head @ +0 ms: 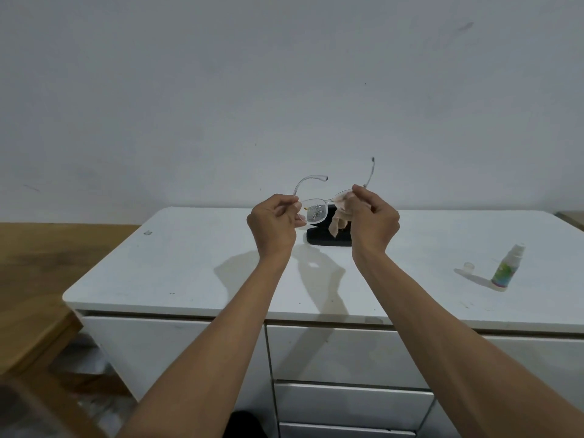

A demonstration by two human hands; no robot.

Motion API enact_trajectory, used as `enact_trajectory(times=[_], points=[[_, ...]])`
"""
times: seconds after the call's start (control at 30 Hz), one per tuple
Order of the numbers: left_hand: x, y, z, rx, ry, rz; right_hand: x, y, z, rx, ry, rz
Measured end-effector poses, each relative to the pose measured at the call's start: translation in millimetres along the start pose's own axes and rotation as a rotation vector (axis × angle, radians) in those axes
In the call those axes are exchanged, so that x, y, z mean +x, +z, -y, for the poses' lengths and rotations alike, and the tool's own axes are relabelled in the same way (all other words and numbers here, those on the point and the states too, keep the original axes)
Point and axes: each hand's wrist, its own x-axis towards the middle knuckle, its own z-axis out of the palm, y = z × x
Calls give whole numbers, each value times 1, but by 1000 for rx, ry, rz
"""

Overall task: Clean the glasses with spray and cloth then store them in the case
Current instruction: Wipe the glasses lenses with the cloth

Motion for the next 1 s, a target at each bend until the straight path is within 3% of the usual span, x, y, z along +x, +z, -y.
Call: enact_trajectory(times=[0.43,0.63,0.8,1.0], points=[[-2,-2,1,-12,-15,-30,-3,-10,-2,-137,-122,29],[-5,2,1,4,23,-39,-3,-3,-2,-110,-84,-22],[-7,9,-1,11,46,-59,8,11,-1,75,89,-99],[-8,12,-1,24,62,-85,17,14,-2,102,91,0]])
